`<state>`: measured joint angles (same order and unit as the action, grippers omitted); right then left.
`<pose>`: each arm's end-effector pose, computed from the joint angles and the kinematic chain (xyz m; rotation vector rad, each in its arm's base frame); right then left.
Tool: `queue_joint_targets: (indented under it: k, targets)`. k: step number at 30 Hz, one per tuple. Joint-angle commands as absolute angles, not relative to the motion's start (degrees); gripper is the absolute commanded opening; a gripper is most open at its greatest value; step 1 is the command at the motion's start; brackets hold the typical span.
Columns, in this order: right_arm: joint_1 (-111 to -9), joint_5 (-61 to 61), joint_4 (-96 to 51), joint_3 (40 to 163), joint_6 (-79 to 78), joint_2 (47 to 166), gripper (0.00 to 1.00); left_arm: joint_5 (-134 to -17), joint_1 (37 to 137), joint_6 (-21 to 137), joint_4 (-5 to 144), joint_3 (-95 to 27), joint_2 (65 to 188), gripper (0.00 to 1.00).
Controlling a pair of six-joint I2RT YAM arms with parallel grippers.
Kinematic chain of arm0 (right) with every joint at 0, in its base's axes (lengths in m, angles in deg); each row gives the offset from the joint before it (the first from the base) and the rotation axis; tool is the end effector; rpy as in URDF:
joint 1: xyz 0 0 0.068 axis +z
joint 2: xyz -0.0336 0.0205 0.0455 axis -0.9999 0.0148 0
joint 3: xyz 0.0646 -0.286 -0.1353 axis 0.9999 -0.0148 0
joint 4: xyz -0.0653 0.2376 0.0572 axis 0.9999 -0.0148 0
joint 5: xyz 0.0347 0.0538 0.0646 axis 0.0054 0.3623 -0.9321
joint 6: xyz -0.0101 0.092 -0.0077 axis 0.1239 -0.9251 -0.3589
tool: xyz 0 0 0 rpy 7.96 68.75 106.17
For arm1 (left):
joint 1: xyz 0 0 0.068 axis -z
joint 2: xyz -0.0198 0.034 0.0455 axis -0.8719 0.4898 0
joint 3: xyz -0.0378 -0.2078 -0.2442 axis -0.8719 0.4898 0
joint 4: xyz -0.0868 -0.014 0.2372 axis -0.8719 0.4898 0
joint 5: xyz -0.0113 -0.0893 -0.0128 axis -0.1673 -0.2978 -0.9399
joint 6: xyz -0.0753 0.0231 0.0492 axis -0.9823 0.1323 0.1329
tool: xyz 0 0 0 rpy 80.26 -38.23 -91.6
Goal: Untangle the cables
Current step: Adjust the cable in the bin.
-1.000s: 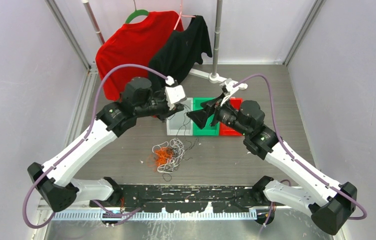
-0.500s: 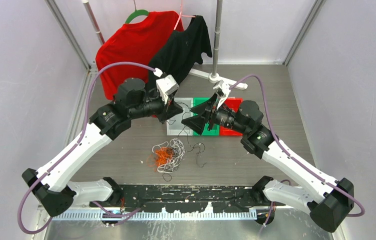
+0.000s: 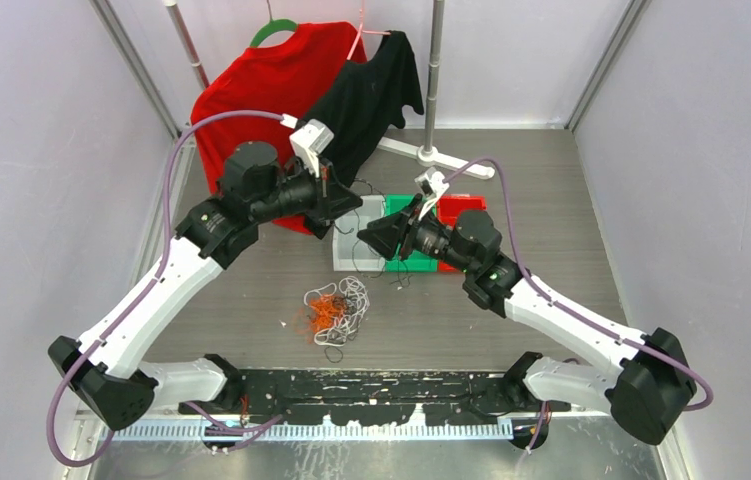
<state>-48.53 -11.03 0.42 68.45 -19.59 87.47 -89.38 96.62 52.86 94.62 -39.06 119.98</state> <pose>0.1854 0.1947 0.3764 -0.4913 1.5723 1.1567 0.2078 -0.1898 0.4595 0.5994 1.8467 -0.9894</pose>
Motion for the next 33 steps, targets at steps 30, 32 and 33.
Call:
queue_joint_targets:
  k: [30, 32, 33]
  targets:
    - [-41.6, 13.6, -0.2, 74.2, -22.5, 97.6, 0.85, -73.7, 92.0, 55.2, 84.4, -35.7, 122.9, 0.0]
    - [-41.8, 14.6, -3.6, 75.4, -22.6, 98.5, 0.89, -69.7, 92.0, 58.9, 84.3, -35.9, 123.1, 0.0]
    - [-41.8, 14.9, -5.7, 75.9, -22.6, 98.9, 0.91, -68.3, 92.0, 60.6, 84.3, -35.9, 123.0, 0.0]
